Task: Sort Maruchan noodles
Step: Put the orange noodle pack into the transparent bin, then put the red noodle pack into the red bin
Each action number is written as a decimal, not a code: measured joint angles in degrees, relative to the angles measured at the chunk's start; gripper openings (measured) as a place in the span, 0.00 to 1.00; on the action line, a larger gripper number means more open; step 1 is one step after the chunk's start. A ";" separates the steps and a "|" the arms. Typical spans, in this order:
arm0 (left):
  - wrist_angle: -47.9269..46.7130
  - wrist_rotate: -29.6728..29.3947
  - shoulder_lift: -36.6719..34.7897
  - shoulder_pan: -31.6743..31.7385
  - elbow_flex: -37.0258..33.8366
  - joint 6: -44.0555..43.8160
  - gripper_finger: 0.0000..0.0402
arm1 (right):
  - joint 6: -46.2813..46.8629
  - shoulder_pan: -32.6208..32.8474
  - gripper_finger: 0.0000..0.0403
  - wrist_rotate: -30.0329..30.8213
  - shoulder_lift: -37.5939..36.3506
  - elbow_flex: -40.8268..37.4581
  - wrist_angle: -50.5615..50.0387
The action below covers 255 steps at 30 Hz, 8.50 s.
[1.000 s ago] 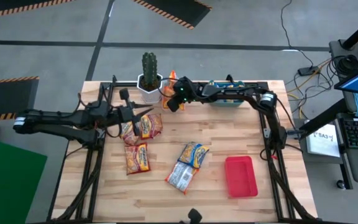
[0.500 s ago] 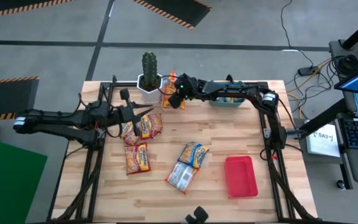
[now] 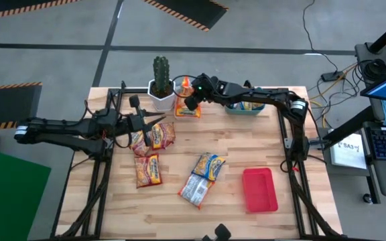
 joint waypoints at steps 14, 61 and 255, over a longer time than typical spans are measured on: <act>0.11 -0.07 0.00 0.07 0.00 -0.08 0.09 | -0.27 0.37 0.02 0.43 12.30 -0.22 3.61; -23.93 6.75 24.81 -8.55 -1.58 -54.37 0.11 | 8.81 35.54 0.02 3.03 -38.99 -52.01 21.33; -3.37 -2.47 12.99 -12.09 -6.32 -33.16 0.00 | 74.93 55.09 0.03 -24.82 -43.76 -35.75 -16.80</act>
